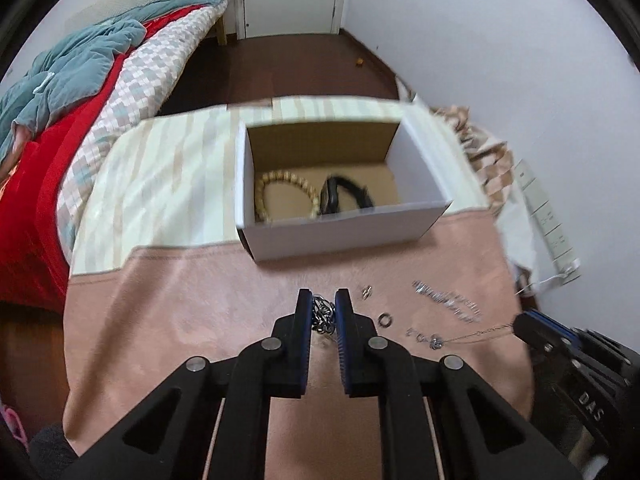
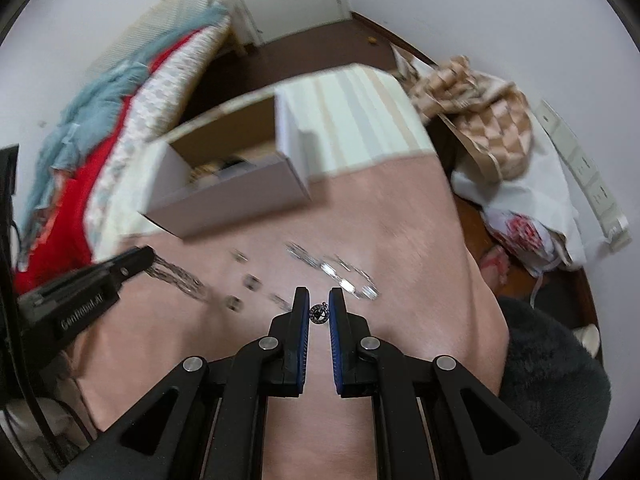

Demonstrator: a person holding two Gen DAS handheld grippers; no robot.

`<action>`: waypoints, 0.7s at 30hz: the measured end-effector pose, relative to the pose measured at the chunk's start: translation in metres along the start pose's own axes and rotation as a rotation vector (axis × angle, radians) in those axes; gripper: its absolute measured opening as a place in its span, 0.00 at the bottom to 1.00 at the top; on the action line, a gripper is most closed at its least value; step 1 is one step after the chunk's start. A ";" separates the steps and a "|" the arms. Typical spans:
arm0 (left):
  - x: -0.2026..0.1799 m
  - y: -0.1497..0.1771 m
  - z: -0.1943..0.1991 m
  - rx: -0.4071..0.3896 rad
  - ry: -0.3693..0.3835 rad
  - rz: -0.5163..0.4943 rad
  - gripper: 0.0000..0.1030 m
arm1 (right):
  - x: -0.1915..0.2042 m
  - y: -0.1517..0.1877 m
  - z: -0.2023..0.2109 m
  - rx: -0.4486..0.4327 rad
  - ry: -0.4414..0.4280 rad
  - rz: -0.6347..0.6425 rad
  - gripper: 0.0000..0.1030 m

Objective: Organize jewelry
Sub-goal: 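Carry both chains into the white box and open both grippers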

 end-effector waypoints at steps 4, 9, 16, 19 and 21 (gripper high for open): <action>0.002 -0.027 0.030 -0.038 0.049 0.016 0.08 | 0.026 -0.028 0.022 -0.033 -0.076 0.025 0.10; 0.004 -0.067 0.056 -0.087 0.091 0.021 0.08 | 0.059 -0.074 0.046 -0.080 -0.138 0.082 0.10; 0.012 -0.121 0.048 -0.090 0.120 0.018 0.08 | 0.094 -0.142 0.067 -0.143 -0.198 0.141 0.10; 0.016 -0.137 0.030 -0.069 0.102 0.006 0.08 | 0.104 -0.162 0.054 -0.133 -0.186 0.171 0.10; 0.020 -0.144 0.015 -0.049 0.090 0.002 0.08 | 0.105 -0.172 0.037 -0.112 -0.175 0.176 0.10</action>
Point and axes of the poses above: each gripper's, at about its wrist camera, not at the fingertips, and z roughly against the way its jaws point, x to its left, y to its underside, the point moved 10 cm from there along -z, roughly the way its jaws point, and after that the axes turned 2 degrees about -z, right-handed, at the moved point
